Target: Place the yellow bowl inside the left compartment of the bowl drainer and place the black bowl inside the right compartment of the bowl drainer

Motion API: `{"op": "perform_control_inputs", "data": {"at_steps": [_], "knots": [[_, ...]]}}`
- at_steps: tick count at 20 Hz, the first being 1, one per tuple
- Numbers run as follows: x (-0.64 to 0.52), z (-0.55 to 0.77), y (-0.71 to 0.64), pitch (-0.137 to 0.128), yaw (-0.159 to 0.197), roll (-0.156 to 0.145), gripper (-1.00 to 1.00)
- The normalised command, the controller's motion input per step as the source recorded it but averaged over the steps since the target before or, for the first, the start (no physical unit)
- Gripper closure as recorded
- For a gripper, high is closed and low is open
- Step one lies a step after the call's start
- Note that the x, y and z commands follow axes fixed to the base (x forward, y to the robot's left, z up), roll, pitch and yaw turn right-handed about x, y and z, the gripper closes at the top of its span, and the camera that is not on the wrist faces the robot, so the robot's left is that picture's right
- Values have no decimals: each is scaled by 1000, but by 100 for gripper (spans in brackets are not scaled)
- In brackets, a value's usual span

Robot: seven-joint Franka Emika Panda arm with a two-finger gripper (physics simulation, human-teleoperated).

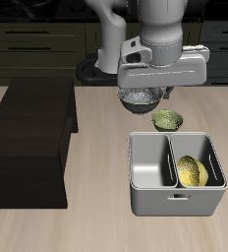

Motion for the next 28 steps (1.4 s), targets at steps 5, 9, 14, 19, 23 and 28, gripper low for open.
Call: {"op": "perform_control_inputs", "data": {"at_steps": [5,9,14,19,23,28], "knots": [[91,-106,385,14,-4,38,100],[60,-122,375,16,7,50,100],[71,-157,217,20,0,29,100],[106,-252,118,32,-8,22,100],[75,-174,68,18,-3,11,100],[62,-226,-10,30,-15,2,100]]}}
